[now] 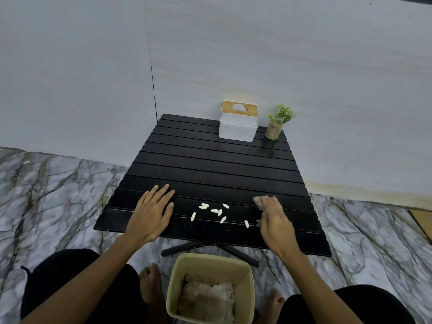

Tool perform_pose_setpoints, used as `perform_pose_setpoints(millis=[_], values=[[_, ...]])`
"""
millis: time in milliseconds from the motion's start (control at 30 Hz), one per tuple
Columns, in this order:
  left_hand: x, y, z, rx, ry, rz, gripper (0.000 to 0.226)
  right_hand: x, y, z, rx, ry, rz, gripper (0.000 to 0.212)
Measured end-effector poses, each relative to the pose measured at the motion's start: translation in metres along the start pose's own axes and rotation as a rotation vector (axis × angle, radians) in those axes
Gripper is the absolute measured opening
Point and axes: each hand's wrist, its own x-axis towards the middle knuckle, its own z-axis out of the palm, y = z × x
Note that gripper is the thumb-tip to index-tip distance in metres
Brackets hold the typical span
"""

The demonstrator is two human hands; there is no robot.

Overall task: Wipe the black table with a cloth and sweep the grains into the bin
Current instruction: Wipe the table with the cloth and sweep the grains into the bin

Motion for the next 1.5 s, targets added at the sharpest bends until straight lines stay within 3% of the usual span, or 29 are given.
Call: perform_pose_setpoints(millis=[100,233,400,533,667,800,1167,1500], values=[[-0.002,0.001,0.0,0.005,0.002,0.003,0.063,-0.011,-0.026,0.018,-0.018,-0.084,-0.029,0.049],[-0.002,0.0,-0.001,0.002,-0.003,0.003,0.063,-0.031,-0.051,0.035,0.014,-0.161,-0.206,0.052],[-0.003,0.0,-0.002,-0.012,-0.002,0.003,0.061,-0.038,-0.058,0.013,0.283,-0.329,-0.292,0.044],[-0.003,0.0,-0.002,-0.015,0.001,0.004,0.06,-0.032,-0.049,-0.018,0.4,-0.166,-0.227,0.039],[-0.003,-0.001,-0.001,-0.017,0.007,0.008,0.059,-0.004,-0.018,-0.021,0.28,0.06,-0.04,0.039],[-0.002,0.0,-0.001,-0.012,0.008,0.009,0.058,0.029,-0.009,-0.003,0.11,0.03,0.13,0.041],[-0.003,-0.002,0.002,-0.003,0.016,0.008,0.056,0.024,-0.069,0.025,0.089,-0.391,-0.411,0.045],[-0.003,-0.004,0.003,0.007,0.015,0.013,0.056,-0.02,-0.076,0.011,0.209,-0.472,-0.507,0.044]])
